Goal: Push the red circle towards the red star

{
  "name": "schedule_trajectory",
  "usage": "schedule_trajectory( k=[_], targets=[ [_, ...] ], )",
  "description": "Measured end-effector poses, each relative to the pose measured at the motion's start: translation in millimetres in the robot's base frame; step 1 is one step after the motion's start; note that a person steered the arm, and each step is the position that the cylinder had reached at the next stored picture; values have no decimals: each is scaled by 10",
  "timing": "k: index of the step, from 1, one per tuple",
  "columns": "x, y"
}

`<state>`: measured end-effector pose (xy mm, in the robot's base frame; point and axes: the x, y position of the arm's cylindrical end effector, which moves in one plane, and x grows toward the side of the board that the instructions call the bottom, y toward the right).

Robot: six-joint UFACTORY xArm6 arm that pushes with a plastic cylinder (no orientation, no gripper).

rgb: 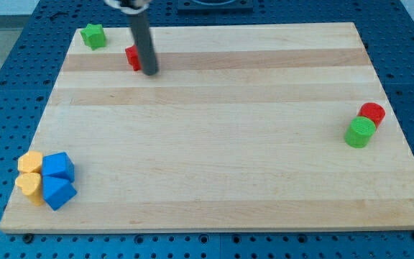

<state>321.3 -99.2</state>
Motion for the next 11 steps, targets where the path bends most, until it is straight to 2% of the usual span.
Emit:
schedule_trajectory(
  k=[2, 3, 5, 6, 7, 8, 10, 11],
  targets=[
    [0, 1715],
    [63, 2765],
    [624, 3994],
    [1083, 4295],
    [1383, 4235],
    [1455, 3773],
    [1323, 2708],
    [1346, 2654]
  ],
)
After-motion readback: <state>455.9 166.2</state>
